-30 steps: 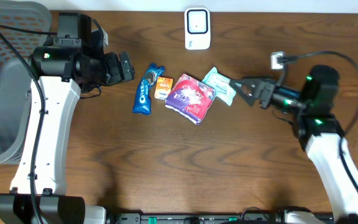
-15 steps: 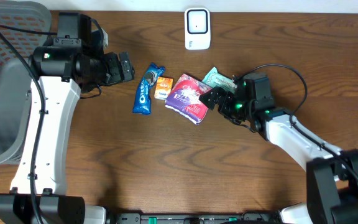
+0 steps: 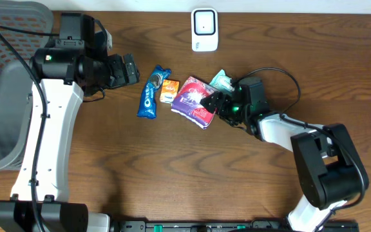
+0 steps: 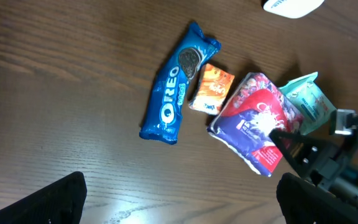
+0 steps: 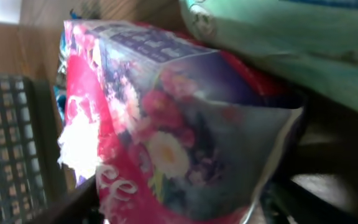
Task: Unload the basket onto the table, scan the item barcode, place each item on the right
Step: 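Grasp the pink pad pack with the right gripper and lift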
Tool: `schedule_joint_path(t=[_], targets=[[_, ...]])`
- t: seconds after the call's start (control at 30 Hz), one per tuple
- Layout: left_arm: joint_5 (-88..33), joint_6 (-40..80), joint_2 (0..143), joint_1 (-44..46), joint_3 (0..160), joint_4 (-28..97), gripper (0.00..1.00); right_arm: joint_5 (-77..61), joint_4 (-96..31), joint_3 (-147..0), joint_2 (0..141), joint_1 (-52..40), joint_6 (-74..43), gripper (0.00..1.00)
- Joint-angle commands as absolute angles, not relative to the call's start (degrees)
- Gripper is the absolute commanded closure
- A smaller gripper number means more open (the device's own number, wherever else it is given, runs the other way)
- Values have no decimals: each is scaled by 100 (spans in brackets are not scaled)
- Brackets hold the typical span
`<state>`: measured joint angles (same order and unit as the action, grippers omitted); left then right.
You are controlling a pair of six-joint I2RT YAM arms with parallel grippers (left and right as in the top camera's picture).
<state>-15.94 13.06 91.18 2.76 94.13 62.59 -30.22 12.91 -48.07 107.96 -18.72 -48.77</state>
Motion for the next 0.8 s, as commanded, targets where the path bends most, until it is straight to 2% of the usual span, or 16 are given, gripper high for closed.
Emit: schedule_joint_path(t=[0.0, 0.07, 0.2, 0.47, 0.63, 0.77], targets=[[-1535, 1249, 9142, 252, 9397, 6257, 2, -2971, 1199, -4801, 11146, -1911, -4744, 58], [-1535, 1249, 9142, 252, 9400, 6257, 2, -3055, 1197, -4801, 11135, -1907, -4438, 76], [-1535, 1249, 9142, 252, 9397, 6257, 2, -3186, 1039, -4825, 10886, -1811, -3874, 99], [-1535, 1249, 9142, 252, 9397, 6257, 2, -2952, -183, -5168, 9588, -1658, -2296, 99], [-1535, 1249, 9142, 252, 9397, 6257, 2, -1411, -1446, -5535, 8595, -1658, -1809, 99], [-1535, 1249, 9142, 252, 9397, 6257, 2, 495, -2359, -5815, 7990, -1638, -1793, 99]])
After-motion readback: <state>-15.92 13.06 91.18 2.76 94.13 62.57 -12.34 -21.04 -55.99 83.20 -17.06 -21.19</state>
